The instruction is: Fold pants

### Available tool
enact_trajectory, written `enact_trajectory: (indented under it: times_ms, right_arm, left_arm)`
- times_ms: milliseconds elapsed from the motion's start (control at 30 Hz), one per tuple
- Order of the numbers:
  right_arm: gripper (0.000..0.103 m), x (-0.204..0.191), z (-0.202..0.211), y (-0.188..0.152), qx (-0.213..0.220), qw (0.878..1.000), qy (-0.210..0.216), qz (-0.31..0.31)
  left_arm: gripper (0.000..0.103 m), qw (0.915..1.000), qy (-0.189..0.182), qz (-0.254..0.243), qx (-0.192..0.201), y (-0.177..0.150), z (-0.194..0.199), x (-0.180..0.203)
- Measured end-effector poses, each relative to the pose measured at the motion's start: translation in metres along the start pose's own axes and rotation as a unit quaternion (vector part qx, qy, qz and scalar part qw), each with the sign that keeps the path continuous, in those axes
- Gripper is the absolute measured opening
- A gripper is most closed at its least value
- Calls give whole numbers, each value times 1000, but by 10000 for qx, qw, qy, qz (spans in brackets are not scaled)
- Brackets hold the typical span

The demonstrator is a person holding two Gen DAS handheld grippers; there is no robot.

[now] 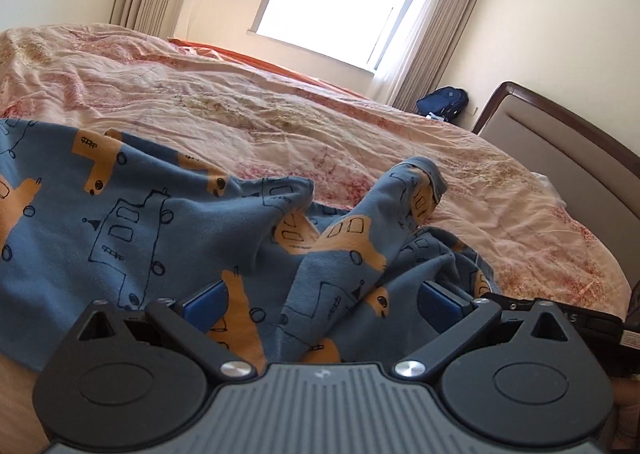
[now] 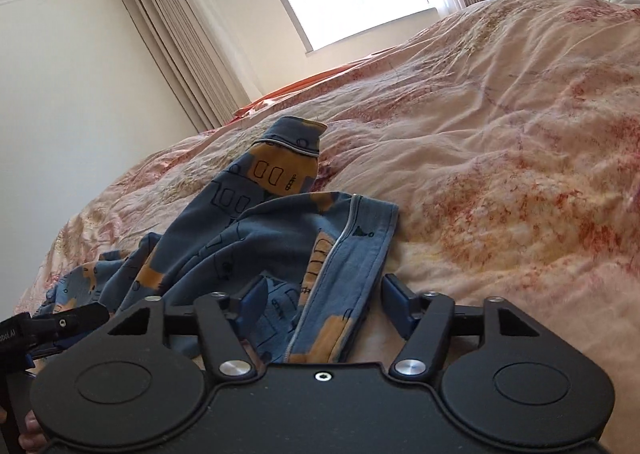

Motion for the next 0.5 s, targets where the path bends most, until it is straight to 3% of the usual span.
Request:
enact_trajectory:
  times_ms: [33, 133, 400, 500]
  right_arm:
    - [39, 1, -4, 2, -41, 9999, -94, -1]
    - [13, 6, -10, 8, -56, 9998, -208, -32]
    - [8, 4, 18, 42, 284, 9934, -802, 767]
    - [10, 3, 13, 51, 80, 9896, -998, 1033]
  left_arm:
    - [103, 10000, -3, -1, -2, -1, -1, 0]
    - [102, 9999, 29, 98, -116, -2, -3, -2]
    - [103, 9997, -70, 40, -209, -2, -6, -1]
    - [103, 9998, -19, 3, -213, -3, -6, 0]
Point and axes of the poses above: each gripper's, at about its wrist camera, not at the fingertips, and z roughly against the way its jaws point, x to its right, y to its top, the point moved 1 cm from there along -z, roughly the way its jaws point, and after that the axes turned 13 degrees about -x, right-handed, at the moved point
